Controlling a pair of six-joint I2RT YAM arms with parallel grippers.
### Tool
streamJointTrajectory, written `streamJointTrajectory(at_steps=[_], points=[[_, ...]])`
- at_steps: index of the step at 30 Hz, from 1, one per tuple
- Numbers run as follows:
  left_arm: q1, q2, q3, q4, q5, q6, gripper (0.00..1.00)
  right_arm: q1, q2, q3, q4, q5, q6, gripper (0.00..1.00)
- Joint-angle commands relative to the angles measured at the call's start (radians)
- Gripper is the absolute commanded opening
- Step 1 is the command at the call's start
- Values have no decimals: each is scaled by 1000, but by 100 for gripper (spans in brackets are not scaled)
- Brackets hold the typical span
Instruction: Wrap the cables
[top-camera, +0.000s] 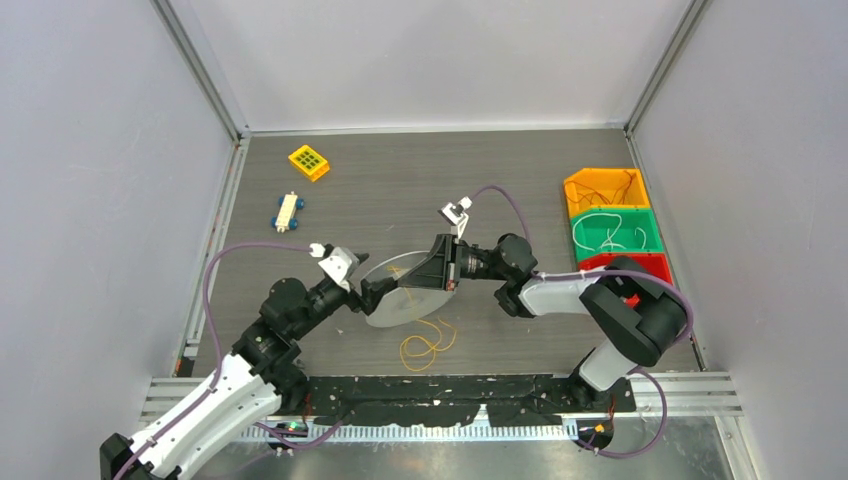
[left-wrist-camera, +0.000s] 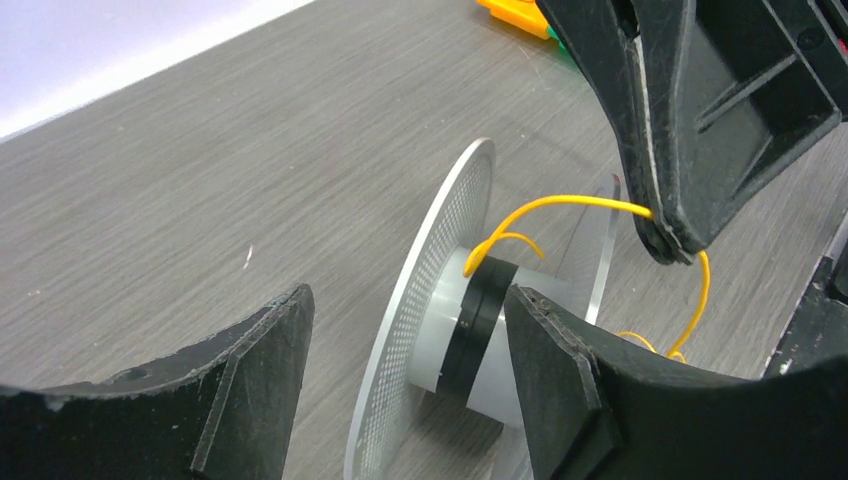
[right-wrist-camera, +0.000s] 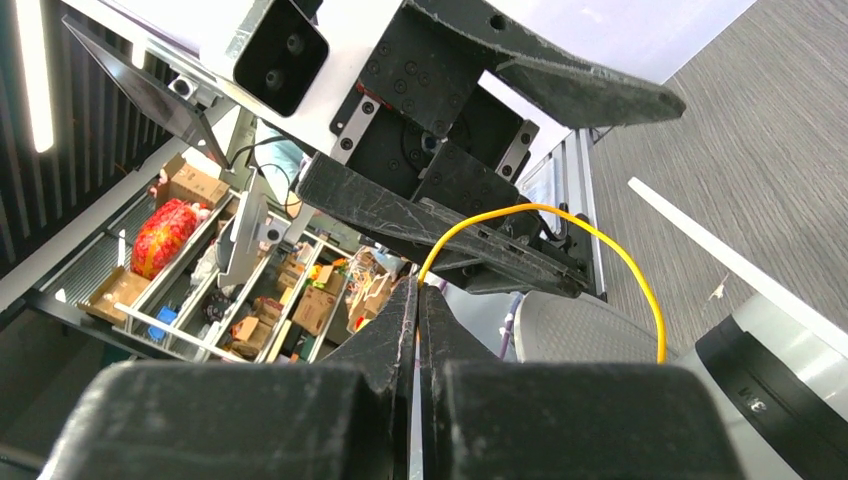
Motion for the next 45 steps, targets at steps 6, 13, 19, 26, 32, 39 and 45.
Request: streamJointTrajectory(at_steps=[6, 13, 19, 26, 32, 39, 45], points=[[1, 81, 66, 58, -25, 137, 75, -7, 57, 56, 137, -45, 58, 5], [3, 97, 65, 76, -6, 164, 74, -16, 74, 64, 149, -61, 68, 5], [7, 129, 63, 90, 53, 155, 73, -21, 78, 62, 153, -69, 71, 5], [51, 203, 94, 118, 157, 143, 71, -27, 87, 50, 162, -75, 73, 5], [69, 234, 111, 104, 261, 135, 66, -40, 92, 51, 169, -77, 75, 6], [71, 243, 106, 93, 326, 87, 60, -58, 111, 36, 181, -83, 75, 5], [71, 239, 90, 132, 278, 51, 60, -64, 118, 26, 190, -85, 72, 5]])
